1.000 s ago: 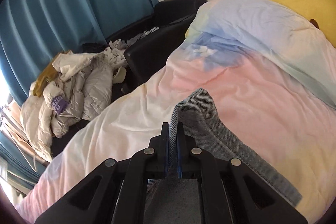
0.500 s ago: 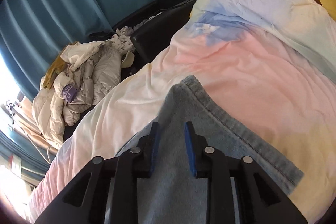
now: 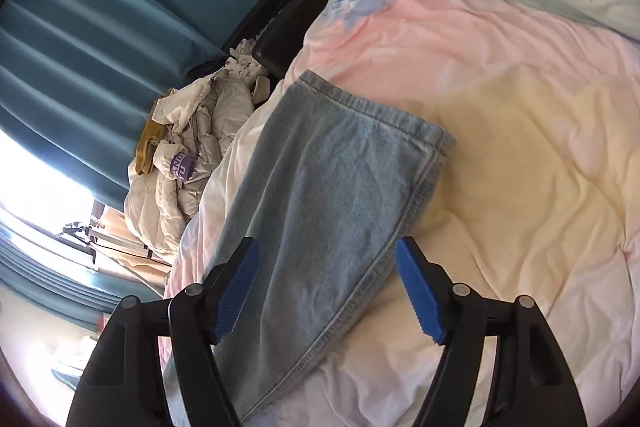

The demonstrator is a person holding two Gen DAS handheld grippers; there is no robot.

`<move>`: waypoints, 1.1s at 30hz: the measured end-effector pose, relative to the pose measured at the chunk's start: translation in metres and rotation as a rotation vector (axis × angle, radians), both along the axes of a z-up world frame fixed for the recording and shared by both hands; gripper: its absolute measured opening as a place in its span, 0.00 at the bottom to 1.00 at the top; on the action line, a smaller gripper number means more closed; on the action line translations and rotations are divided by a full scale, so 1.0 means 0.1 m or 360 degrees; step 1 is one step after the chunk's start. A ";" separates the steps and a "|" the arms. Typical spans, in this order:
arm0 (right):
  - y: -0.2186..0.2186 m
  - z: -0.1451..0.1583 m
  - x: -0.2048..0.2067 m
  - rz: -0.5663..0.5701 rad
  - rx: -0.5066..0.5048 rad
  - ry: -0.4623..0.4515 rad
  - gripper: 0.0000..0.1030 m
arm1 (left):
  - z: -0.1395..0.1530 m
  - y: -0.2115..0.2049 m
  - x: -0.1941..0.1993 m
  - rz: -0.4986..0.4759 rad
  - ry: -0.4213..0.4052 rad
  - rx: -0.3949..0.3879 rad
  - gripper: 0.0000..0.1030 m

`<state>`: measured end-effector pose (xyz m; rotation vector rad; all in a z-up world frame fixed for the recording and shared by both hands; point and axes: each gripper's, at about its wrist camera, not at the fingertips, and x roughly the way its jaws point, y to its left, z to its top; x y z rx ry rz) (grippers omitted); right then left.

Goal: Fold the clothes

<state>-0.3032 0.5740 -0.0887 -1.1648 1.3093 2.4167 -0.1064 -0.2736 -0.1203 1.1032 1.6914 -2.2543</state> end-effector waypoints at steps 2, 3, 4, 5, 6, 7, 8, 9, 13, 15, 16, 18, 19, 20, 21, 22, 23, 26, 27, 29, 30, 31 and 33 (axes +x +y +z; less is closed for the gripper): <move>0.03 -0.19 0.04 -0.0008 -0.0071 -0.0025 0.70 | -0.13 -0.07 -0.02 0.0017 0.0042 0.0083 0.63; 0.03 -0.28 0.04 -0.0011 -0.0092 -0.0036 0.70 | -0.18 -0.10 -0.04 0.0038 0.0066 0.0119 0.63; 0.03 -0.36 0.03 -0.0015 -0.0093 -0.0040 0.70 | -0.22 -0.11 -0.08 0.0038 0.0095 0.0140 0.63; 0.03 -0.43 0.00 -0.0022 -0.0091 -0.0027 0.70 | -0.25 -0.12 -0.13 0.0038 0.0123 0.0160 0.63; 0.03 -0.50 -0.04 -0.0019 -0.0107 0.0006 0.70 | -0.29 -0.14 -0.17 0.0037 0.0152 0.0181 0.63; 0.02 -0.58 -0.09 -0.0013 -0.0128 0.0042 0.70 | -0.30 -0.13 -0.24 0.0025 0.0162 0.0162 0.63; 0.01 -0.65 -0.15 -0.0002 -0.0137 0.0065 0.70 | -0.31 -0.13 -0.30 0.0012 0.0171 0.0143 0.63; -0.01 -0.71 -0.21 0.0011 -0.0139 0.0083 0.69 | -0.32 -0.12 -0.38 0.0002 0.0162 0.0106 0.63; -0.07 -0.82 -0.41 0.0039 -0.0066 0.0248 0.66 | -0.34 -0.14 -0.59 0.0031 0.0174 0.0009 0.62; -0.10 -0.83 -0.49 0.0033 0.0048 0.0246 0.55 | -0.31 -0.17 -0.67 0.0066 0.0212 0.0009 0.58; -0.11 -0.86 -0.53 0.0023 0.0089 0.0220 0.49 | -0.27 -0.17 -0.71 0.0074 0.0199 -0.0027 0.48; -0.10 -0.87 -0.55 -0.0023 0.0121 0.0208 0.21 | -0.21 -0.19 -0.77 0.0090 0.0174 -0.0105 0.34; -0.11 -0.83 -0.53 -0.0045 0.0157 0.0221 0.12 | -0.19 -0.19 -0.78 0.0098 0.0171 -0.0134 0.24; -0.13 -0.77 -0.50 -0.0066 0.0197 0.0239 0.07 | -0.15 -0.18 -0.77 0.0111 0.0169 -0.0149 0.19; -0.14 -0.71 -0.48 -0.0087 0.0238 0.0257 0.05 | -0.12 -0.17 -0.75 0.0123 0.0166 -0.0164 0.17; -0.16 -0.64 -0.44 -0.0094 0.0259 0.0262 0.05 | -0.09 -0.16 -0.74 0.0136 0.0164 -0.0179 0.15; -0.19 -0.56 -0.41 -0.0099 0.0277 0.0264 0.04 | -0.04 -0.17 -0.71 0.0142 0.0179 -0.0185 0.14; -0.25 -0.32 -0.30 -0.0112 0.0330 0.0270 0.03 | 0.13 -0.20 -0.59 0.0164 0.0238 -0.0180 0.12; -0.26 -0.23 -0.25 -0.0105 0.0332 0.0277 0.03 | 0.18 -0.21 -0.53 0.0174 0.0257 -0.0170 0.12; -0.29 -0.03 -0.10 -0.0092 0.0335 0.0324 0.03 | 0.26 -0.27 -0.41 0.0201 0.0284 -0.0138 0.12; -0.32 0.07 -0.04 -0.0084 0.0338 0.0346 0.03 | 0.29 -0.31 -0.35 0.0216 0.0292 -0.0115 0.12; -0.33 0.17 0.05 -0.0080 0.0340 0.0362 0.03 | 0.30 -0.35 -0.28 0.0226 0.0292 -0.0095 0.12; -0.34 0.33 0.24 -0.0073 0.0323 0.0384 0.03 | 0.31 -0.43 -0.15 0.0234 0.0281 -0.0044 0.12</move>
